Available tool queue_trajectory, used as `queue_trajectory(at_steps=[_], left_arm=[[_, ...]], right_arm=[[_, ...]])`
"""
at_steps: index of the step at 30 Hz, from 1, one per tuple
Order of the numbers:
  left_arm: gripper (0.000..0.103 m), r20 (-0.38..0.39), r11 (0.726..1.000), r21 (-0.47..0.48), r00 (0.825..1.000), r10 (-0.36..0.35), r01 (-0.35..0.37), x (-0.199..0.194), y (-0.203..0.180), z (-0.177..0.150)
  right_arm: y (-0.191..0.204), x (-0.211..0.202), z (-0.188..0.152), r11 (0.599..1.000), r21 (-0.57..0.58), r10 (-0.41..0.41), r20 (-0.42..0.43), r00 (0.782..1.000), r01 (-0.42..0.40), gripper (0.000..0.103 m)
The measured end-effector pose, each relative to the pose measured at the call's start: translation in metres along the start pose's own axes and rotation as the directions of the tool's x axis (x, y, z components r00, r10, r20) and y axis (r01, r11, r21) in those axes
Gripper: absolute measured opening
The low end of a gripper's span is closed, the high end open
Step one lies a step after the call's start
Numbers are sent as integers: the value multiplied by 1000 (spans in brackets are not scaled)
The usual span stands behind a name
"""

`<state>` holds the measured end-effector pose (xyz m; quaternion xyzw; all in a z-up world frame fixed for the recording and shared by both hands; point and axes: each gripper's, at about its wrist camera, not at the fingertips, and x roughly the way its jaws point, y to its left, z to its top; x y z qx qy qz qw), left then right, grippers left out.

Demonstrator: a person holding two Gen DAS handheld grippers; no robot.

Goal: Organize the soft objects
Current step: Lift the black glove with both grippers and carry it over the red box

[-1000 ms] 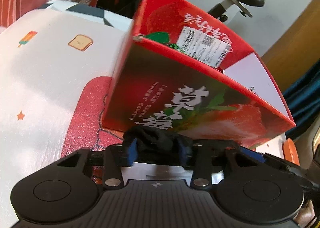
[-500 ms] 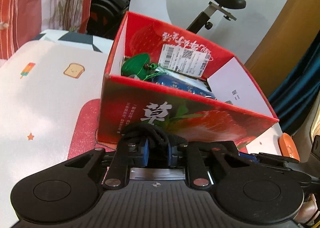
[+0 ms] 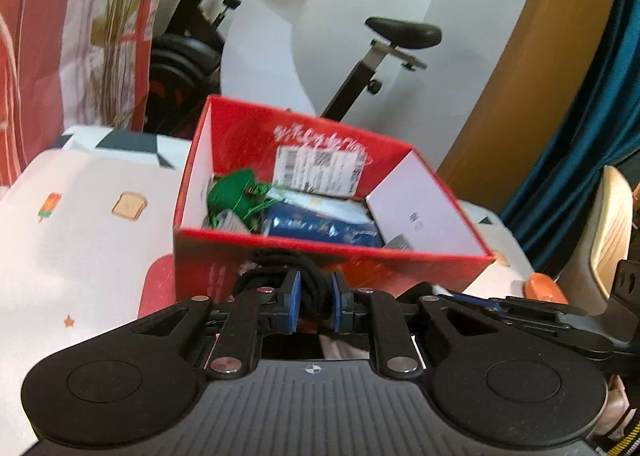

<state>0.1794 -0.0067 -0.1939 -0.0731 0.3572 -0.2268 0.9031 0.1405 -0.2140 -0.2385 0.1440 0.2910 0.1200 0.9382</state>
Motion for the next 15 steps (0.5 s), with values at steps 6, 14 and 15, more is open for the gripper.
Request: queue_trajectory(at_steps=[6, 14, 15], left_arm=[[10, 17, 1000, 5, 1000, 0, 0, -5, -6, 1], [15, -35, 997, -73, 999, 30, -33, 3, 16, -11], [22, -38, 996, -85, 999, 37, -40, 3, 20, -11]], right_arm=[[-2, -1, -5, 1000, 25, -12, -19, 1000, 13, 7], [-5, 5, -16, 992, 5, -127, -85, 988, 128, 15], [-4, 7, -17, 989, -11, -147, -90, 985, 147, 16]])
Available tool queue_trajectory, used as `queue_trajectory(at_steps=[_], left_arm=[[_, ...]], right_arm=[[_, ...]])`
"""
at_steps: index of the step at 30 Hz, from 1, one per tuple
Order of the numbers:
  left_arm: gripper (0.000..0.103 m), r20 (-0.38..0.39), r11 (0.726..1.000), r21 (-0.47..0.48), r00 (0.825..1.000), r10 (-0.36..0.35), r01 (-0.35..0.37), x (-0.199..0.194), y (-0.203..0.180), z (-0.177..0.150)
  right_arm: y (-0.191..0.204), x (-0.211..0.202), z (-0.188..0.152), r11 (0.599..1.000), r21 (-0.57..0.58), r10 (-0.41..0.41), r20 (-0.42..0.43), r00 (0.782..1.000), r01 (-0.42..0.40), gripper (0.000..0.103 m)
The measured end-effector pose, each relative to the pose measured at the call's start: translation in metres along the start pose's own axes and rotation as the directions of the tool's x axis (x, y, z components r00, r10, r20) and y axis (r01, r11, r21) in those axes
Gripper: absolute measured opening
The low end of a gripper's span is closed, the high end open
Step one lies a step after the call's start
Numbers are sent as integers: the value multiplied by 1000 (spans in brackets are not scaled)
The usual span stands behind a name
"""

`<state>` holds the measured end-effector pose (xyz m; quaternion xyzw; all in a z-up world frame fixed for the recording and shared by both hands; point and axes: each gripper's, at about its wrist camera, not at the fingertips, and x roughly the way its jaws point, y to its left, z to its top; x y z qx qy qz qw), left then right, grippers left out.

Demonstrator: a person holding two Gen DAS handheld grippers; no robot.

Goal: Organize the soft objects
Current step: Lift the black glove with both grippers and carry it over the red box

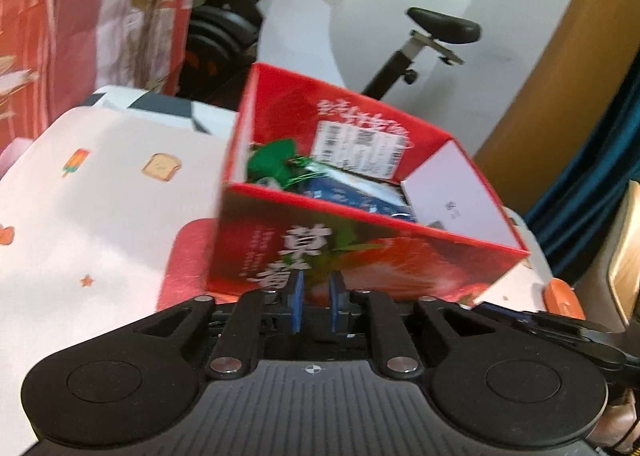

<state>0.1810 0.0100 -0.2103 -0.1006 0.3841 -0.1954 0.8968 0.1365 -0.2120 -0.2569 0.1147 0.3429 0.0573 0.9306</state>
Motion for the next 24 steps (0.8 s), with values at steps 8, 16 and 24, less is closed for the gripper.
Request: queue_trajectory(at_steps=[8, 16, 24], left_arm=[[47, -42, 997, -71, 999, 7, -10, 7, 26, -10], [48, -109, 996, -85, 994, -11, 1, 29, 26, -27], [48, -134, 993, -107, 991, 26, -40, 42, 34, -35]], right_arm=[[-2, 9, -1, 1000, 22, -13, -5, 1000, 13, 26], [-8, 23, 0, 998, 69, 8, -21, 1000, -6, 39], [-9, 47, -5, 994, 102, 37, -57, 998, -31, 44]])
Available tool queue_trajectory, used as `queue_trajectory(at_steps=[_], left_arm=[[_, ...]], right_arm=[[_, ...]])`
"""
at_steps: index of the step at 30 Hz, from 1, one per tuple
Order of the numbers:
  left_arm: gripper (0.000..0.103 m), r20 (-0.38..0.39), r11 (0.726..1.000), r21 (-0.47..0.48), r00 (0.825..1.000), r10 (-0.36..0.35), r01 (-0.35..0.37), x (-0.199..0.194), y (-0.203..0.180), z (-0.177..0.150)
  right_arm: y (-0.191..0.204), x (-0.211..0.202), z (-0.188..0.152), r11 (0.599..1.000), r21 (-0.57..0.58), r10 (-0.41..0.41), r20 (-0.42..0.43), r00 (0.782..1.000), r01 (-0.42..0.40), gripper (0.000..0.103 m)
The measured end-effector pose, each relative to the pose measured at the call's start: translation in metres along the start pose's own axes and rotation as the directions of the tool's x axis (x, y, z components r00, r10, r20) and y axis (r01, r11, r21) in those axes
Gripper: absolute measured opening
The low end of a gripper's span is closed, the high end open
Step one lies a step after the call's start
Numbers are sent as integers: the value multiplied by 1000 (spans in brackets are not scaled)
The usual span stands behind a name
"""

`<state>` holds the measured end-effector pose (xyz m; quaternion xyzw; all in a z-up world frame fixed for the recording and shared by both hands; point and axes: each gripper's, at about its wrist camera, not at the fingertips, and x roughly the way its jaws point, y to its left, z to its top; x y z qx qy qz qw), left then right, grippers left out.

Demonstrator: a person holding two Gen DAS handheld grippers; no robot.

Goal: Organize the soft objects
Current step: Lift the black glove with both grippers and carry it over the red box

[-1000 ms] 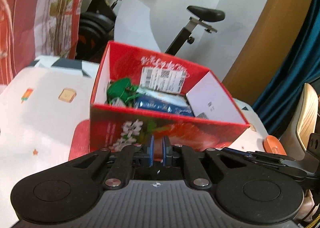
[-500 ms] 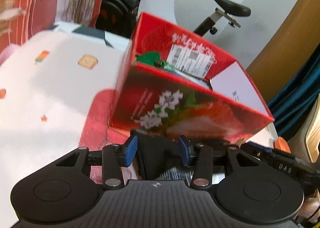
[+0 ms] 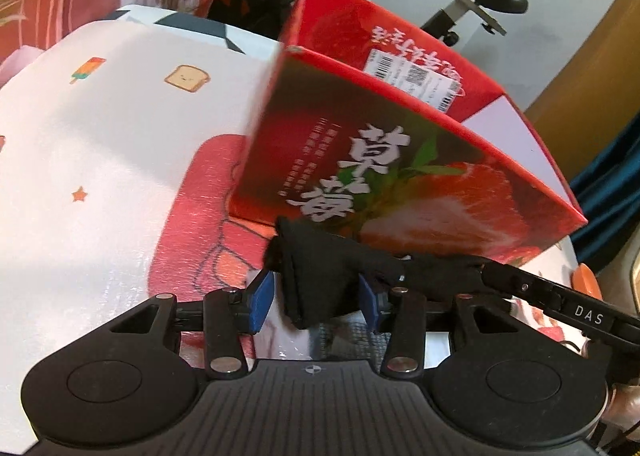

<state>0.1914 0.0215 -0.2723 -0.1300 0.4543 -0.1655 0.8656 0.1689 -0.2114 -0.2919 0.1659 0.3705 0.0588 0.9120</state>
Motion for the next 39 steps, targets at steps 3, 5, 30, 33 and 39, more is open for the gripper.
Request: queue_trajectory(at_steps=[3, 5, 30, 33, 39], left_arm=[[49, 11, 1000, 6, 1000, 17, -17, 0, 1, 0], [51, 12, 1000, 11, 1000, 10, -10, -2, 2, 0], [12, 80, 998, 60, 996, -36, 32, -36, -15, -3], [12, 98, 996, 83, 994, -43, 35, -46, -22, -5], [12, 152, 993, 114, 988, -14, -3, -67, -28, -6]], right_arm=[[-1, 6, -2, 1000, 10, 20, -13, 1000, -20, 44], [-1, 9, -4, 1000, 12, 29, -16, 999, -28, 45], [31, -13, -15, 984, -70, 165, -18, 986, -165, 7], [36, -16, -17, 980, -79, 180, -22, 983, -182, 7], [48, -26, -16, 967, -118, 227, 3, 974, -225, 7]])
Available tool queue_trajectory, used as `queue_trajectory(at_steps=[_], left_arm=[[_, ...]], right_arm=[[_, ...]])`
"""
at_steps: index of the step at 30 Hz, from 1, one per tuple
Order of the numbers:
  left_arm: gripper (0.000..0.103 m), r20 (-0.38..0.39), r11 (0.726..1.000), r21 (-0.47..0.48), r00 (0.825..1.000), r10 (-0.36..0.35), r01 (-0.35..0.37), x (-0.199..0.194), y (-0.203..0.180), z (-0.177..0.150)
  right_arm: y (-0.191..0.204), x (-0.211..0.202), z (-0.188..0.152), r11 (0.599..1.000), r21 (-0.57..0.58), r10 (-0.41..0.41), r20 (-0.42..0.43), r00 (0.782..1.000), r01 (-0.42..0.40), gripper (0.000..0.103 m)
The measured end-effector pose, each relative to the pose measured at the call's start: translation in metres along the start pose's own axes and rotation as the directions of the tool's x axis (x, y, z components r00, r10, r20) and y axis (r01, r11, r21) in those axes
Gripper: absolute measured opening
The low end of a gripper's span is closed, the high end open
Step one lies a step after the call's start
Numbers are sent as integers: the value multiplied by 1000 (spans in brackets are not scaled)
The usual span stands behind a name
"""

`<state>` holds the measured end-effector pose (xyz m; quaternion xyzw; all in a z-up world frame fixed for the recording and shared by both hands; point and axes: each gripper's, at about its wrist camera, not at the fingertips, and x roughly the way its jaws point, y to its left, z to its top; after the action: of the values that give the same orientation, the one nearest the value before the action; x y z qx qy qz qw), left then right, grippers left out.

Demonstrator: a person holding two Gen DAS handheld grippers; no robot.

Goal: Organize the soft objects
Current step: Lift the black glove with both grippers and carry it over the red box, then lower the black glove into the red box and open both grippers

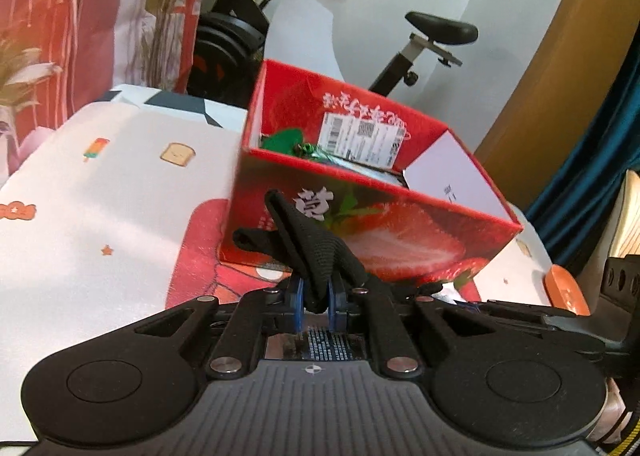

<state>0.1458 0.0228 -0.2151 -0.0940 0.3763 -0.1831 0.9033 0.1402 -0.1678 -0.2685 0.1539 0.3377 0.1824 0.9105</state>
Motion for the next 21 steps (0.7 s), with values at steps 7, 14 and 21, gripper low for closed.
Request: queue_trajectory(at_steps=[7, 14, 21], left_arm=[[12, 36, 1000, -23, 999, -4, 5, -16, 4, 4], [12, 111, 999, 30, 993, -44, 41, -29, -3, 24], [12, 160, 997, 35, 984, -79, 74, -32, -10, 47]], right_arm=[[6, -16, 15, 1000, -15, 8, 63, 998, -7, 7], [2, -42, 51, 999, -33, 9, 169, 986, -3, 8], [-1, -59, 89, 998, -55, 17, 250, 968, -3, 8]])
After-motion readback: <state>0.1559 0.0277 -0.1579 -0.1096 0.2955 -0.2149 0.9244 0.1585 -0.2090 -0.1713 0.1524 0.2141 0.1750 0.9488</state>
